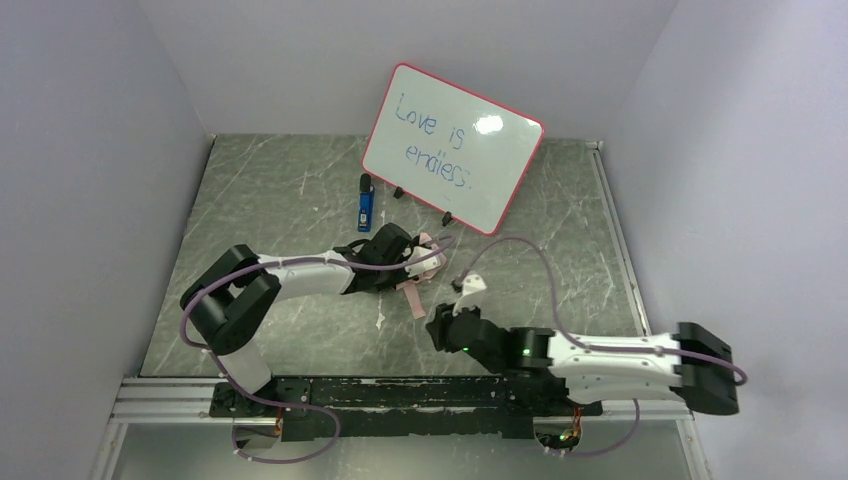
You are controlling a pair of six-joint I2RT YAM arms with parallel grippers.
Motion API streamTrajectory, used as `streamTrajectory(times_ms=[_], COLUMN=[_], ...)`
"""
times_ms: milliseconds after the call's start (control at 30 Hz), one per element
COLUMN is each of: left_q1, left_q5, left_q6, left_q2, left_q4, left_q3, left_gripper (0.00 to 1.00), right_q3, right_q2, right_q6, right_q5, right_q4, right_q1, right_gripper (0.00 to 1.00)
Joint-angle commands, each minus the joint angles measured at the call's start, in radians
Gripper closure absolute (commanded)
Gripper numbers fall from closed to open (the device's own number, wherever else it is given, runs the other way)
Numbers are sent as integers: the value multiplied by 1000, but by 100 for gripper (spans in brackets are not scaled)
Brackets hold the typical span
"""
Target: Put away the umbrella
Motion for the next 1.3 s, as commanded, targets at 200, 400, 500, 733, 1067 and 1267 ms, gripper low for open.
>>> streamTrajectory(times_ms=[200, 400, 500, 733, 1067, 1267], left_q1=[-36, -64, -82, -131, -204, -228], left_q5=[-68, -112, -145, -240, -422, -467], left_q6=[25, 49, 58, 85, 172, 212], left_q2=[92, 87, 81, 81, 106, 118], left_q4=[-72, -27, 2, 97, 277, 330], left_q3=[-89, -122, -140, -189, -258, -281], left_gripper=[95, 95, 95, 95, 95, 95], right_q3=[136, 245, 249, 373, 585, 737], right_q2=[-446, -318, -277, 28, 328, 473], right_q6=[52, -42, -255, -480, -850, -1217], right_q5=[450, 434, 161, -631, -1167, -1359], right_q4=[-459, -520, -316, -28, 63, -195], right_q1=[-6, -200, -485, -1006, -1048, -996], right_gripper=[43, 40, 39, 27, 25, 27])
